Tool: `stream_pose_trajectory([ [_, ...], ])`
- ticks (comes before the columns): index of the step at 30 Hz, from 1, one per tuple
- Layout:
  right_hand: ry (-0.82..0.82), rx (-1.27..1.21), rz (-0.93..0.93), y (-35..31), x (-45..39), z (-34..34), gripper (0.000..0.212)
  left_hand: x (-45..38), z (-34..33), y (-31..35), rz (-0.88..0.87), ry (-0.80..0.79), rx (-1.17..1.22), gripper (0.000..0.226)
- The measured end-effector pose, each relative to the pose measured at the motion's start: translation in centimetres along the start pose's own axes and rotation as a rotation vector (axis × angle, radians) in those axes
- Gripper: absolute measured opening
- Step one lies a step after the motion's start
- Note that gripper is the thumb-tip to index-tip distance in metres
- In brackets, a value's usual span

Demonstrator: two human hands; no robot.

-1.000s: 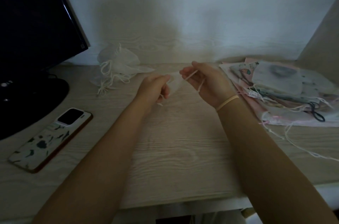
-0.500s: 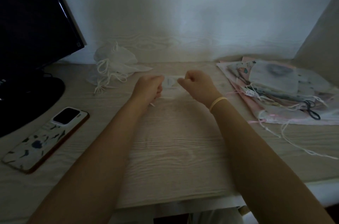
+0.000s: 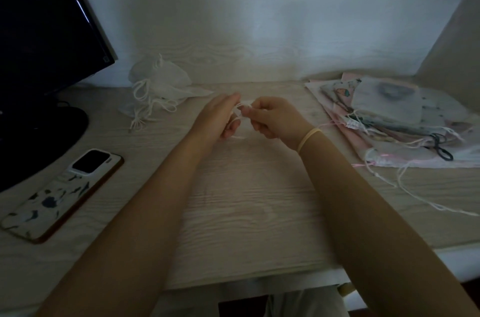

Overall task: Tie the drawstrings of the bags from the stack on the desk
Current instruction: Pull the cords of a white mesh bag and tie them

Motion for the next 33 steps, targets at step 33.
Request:
stream_pose_trajectory([
  [33,0.178,0.839,0.071,0.6,-0.7,-0.6,0.015,-1.0,1.9,-0.5,-0.135,0.427,0.074,0.016],
])
Point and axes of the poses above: each hand's wrist, its own x-axis away from the middle knuckle, its own z-axis out of the back of the hand, y = z × x, the point moved 2 cm from there along -x, towards the middle knuckle, and after that the axes turned 9 degrees about -z, right-handed, at the moved point
